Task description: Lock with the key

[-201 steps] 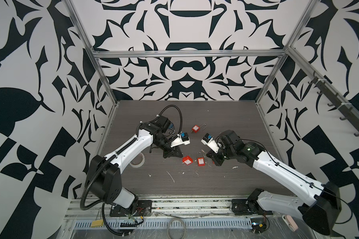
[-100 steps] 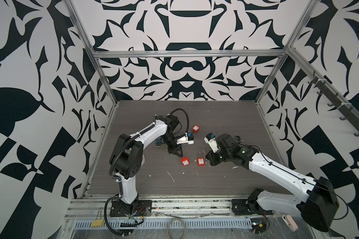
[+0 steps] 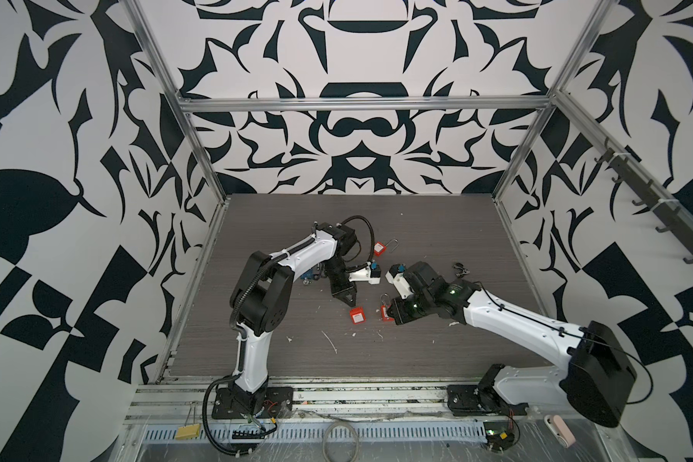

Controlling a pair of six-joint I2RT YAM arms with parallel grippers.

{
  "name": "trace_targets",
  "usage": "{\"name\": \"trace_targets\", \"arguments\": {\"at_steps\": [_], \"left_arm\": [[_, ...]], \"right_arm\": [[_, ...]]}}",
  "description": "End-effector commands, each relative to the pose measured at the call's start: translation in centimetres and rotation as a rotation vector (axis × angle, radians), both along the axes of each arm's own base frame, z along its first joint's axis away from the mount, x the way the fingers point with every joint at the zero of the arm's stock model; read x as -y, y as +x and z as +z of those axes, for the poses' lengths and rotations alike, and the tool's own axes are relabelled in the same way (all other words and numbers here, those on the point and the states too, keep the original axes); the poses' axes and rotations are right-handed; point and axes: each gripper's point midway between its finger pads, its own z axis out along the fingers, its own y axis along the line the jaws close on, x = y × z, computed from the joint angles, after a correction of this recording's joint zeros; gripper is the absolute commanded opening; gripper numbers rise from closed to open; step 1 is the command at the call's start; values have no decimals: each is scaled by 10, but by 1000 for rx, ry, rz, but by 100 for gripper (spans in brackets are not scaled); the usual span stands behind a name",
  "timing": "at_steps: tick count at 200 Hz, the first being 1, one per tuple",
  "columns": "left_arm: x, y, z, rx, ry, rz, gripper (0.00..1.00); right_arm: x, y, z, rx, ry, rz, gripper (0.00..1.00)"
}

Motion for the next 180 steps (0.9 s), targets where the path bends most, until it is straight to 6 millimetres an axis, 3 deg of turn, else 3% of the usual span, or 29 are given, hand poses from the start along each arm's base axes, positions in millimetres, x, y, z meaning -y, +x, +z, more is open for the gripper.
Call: {"name": "trace_targets", "arguments": {"at_steps": [1,80,128,158,180], "left_arm": [[-6,-3,-7,-21,61,-26,0],[4,13,-20,30,77,-52,22],[15,26,-24,48,57,-57,27],[21,38,-20,94,36,-23,33],[26,52,-3,100,-39,61,38]], "right_arm": [[-15,5,19,2,67,-19,0],[-15,13,7,-11,52,-81,0],[-15,17,7,-11,50,-108,0],[-14,17,5,-19,46,-118,1],[-15,17,3,-30,41,-122,1]]}}
